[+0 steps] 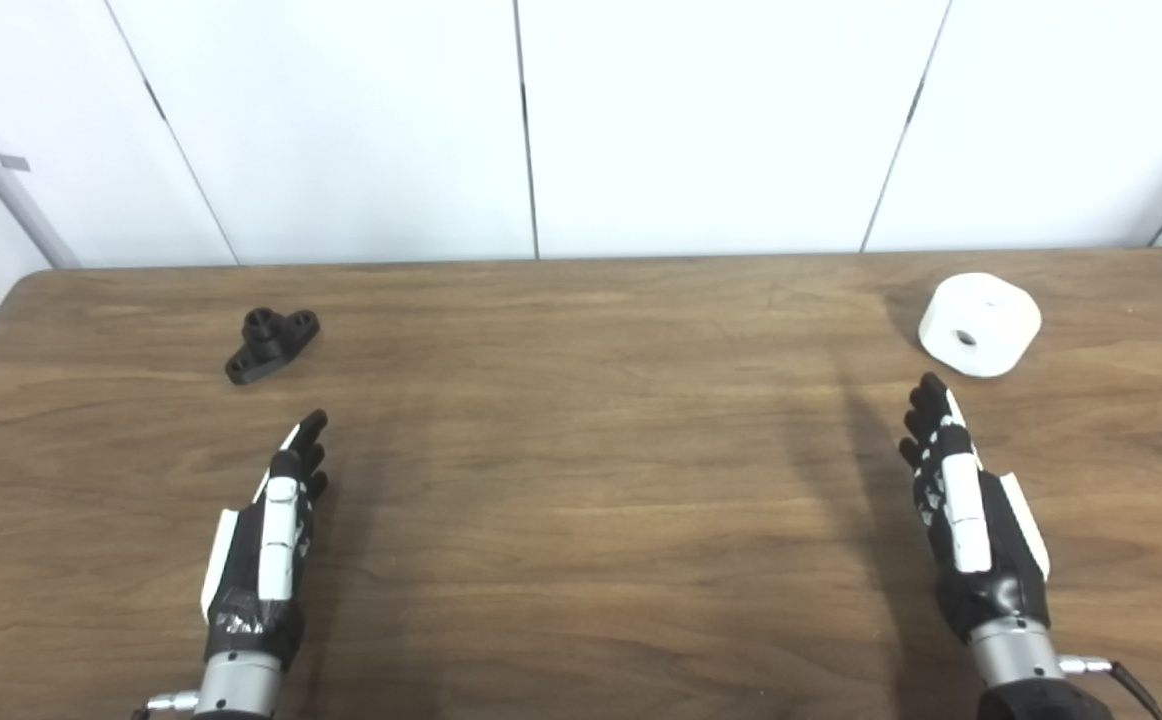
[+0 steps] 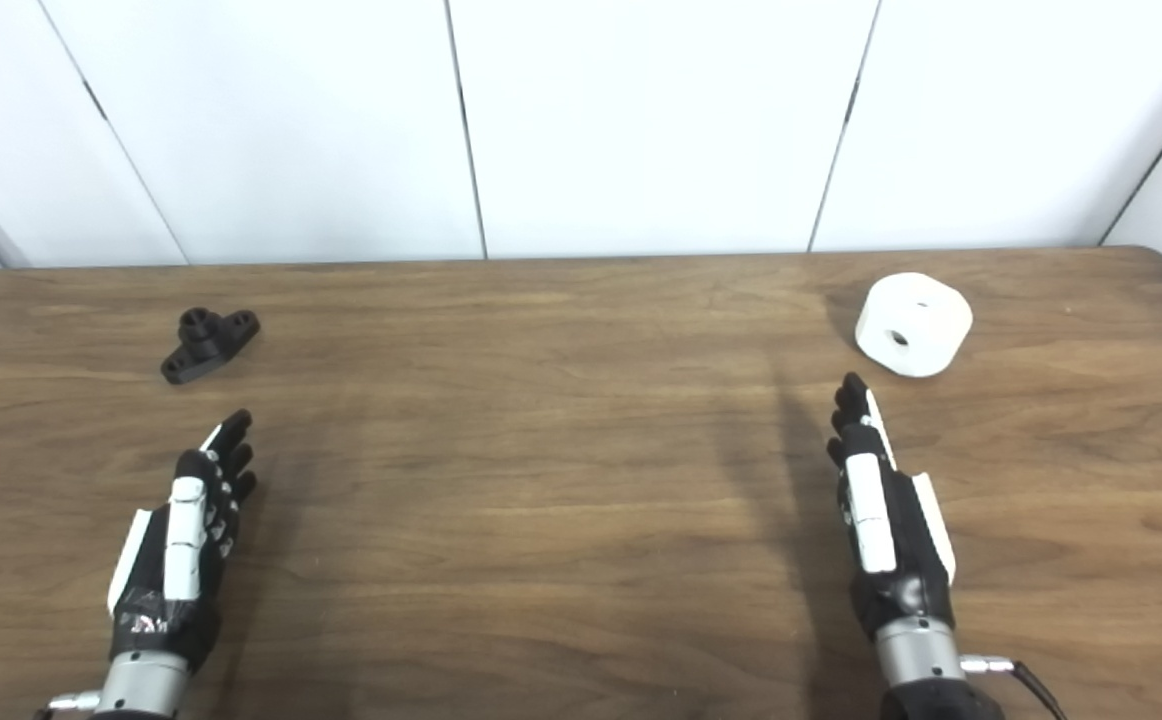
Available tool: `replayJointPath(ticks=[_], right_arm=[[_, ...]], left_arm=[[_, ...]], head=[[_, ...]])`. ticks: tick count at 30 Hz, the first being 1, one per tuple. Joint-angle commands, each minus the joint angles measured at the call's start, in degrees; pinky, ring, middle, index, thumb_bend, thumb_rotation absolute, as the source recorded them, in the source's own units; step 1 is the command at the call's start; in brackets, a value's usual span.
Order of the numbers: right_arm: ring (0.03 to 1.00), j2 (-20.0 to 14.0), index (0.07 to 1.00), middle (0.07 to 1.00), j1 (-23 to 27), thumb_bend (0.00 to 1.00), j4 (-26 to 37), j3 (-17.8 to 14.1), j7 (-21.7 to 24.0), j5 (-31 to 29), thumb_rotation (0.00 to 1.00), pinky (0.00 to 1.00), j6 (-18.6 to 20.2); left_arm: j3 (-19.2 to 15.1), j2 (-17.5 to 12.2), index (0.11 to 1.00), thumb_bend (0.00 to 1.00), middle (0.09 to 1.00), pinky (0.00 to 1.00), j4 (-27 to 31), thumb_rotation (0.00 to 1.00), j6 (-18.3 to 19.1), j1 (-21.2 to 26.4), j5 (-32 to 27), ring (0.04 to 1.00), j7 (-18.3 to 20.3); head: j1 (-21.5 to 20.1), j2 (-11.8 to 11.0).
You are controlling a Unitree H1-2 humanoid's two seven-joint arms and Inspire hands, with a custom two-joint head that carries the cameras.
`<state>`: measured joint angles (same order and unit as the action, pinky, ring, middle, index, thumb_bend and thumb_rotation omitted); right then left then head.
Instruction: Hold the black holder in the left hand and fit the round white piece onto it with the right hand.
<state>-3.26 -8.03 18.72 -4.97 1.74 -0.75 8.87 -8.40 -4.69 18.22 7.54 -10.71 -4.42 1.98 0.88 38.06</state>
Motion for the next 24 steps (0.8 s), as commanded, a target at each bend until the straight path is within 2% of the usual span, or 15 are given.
replayJointPath(ticks=[1,7,11,18,24], right_arm=[[1.000,-0.6,1.000,1.000,0.6,0.62,1.1,0.2,-0.1,0.4,1.00,1.00,-1.4],[1.000,-0.4,1.000,1.000,0.4,0.59,1.9,0.2,0.1,-0.4,1.00,1.00,-0.8],[1.000,-0.7,1.000,1.000,-0.1,0.57,2.5,0.0,0.4,-0.8,1.00,1.00,-0.6],[1.000,-1.8,1.000,1.000,-1.3,0.56,1.6,-0.8,1.5,-2.8,1.00,1.00,-2.1],[1.000,-2.7,1.000,1.000,-1.6,0.56,-0.9,-1.2,3.0,-3.5,1.00,1.00,-4.2]], left_arm=[[-0.2,-0.6,0.958,0.53,1.000,1.00,1.2,1.00,-1.1,0.3,-0.3,1.000,-0.1],[0.1,-0.9,0.962,0.53,1.000,1.00,1.6,1.00,-0.8,0.1,0.2,1.000,0.1],[0.3,-0.8,0.960,0.54,1.000,1.00,1.8,1.00,-1.5,-0.3,0.9,1.000,0.0],[1.7,0.0,0.962,0.58,1.000,1.00,0.7,1.00,-3.5,-1.3,2.0,1.000,0.1],[3.6,0.3,0.978,0.52,1.000,1.00,-0.3,1.00,-4.8,-2.1,3.5,1.000,0.1]], head=[[0.1,0.0],[0.6,-0.3],[2.6,-1.3],[8.1,-6.2],[13.4,-10.2]])
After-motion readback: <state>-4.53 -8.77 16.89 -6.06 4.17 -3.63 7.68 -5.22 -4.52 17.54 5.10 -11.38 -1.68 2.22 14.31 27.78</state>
